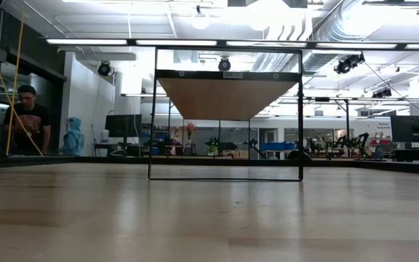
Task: Pick and place flowers into a vace then onto a shelf
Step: Put the red flowers into the blue vase
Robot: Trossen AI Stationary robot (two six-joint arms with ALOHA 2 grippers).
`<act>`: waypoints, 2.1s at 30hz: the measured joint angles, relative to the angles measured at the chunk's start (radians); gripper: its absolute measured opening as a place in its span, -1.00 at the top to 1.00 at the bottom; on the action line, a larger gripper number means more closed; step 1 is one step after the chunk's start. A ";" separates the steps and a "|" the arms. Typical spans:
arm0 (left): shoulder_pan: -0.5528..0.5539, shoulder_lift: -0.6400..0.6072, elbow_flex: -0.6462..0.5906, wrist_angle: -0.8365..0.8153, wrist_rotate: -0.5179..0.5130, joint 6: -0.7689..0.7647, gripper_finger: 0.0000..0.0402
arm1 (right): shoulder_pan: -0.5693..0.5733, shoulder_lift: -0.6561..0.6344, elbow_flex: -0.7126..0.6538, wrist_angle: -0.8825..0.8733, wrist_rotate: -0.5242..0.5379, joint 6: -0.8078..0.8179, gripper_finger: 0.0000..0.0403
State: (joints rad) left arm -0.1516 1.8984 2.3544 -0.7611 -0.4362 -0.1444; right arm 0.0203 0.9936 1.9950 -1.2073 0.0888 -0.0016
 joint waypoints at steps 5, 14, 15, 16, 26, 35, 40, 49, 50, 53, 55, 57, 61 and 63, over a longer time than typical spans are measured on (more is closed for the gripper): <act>0.000 0.000 0.000 0.000 -0.001 0.000 -0.05 | 0.031 0.000 0.046 -0.032 -0.251 0.006 1.00; 0.000 0.000 0.000 -0.016 -0.002 0.000 -0.05 | 0.092 0.009 -0.020 -0.038 -0.477 0.104 1.00; 0.000 0.000 0.000 -0.021 -0.002 0.000 -0.05 | 0.105 0.013 -0.031 -0.038 -0.497 0.122 1.00; 0.000 0.000 0.000 -0.027 -0.002 0.000 -0.05 | 0.119 0.017 -0.043 -0.037 -0.511 0.137 1.00; 0.000 0.000 0.001 -0.048 -0.002 0.000 -0.05 | 0.385 0.032 -0.228 0.096 -0.439 0.204 1.00; 0.001 0.000 0.001 -0.086 -0.002 0.000 -0.05 | 0.714 0.027 -0.370 0.162 -0.028 0.262 1.00; 0.000 0.000 0.001 -0.084 -0.002 0.000 -0.05 | 0.889 0.023 -0.412 0.191 0.147 0.354 1.00; 0.001 0.000 0.001 -0.076 -0.002 0.000 -0.05 | 1.136 0.025 -0.520 0.123 0.456 0.545 1.00; 0.001 0.000 0.001 -0.076 -0.002 0.000 -0.05 | 1.153 0.025 -0.531 0.106 0.483 0.564 1.00; 0.000 0.000 0.001 -0.076 -0.001 -0.012 -0.05 | 1.182 0.023 -0.565 0.074 0.552 0.590 1.00; 0.001 0.000 0.001 -0.076 0.000 -0.021 -0.05 | 1.187 0.015 -0.582 0.075 0.577 0.592 1.00; 0.000 0.000 0.001 -0.076 0.000 -0.022 -0.05 | 1.187 0.008 -0.597 0.079 0.602 0.594 1.00; 0.000 0.000 0.001 -0.077 0.003 -0.037 -0.05 | 1.187 -0.002 -0.643 0.075 0.618 0.633 1.00; 0.000 0.000 0.001 -0.078 0.004 -0.044 -0.05 | 1.187 -0.008 -0.676 0.075 0.637 0.661 1.00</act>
State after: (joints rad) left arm -0.1513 1.8980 2.3554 -0.8394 -0.4324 -0.1883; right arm 1.2076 0.9857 1.3193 -1.1322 0.7256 0.6596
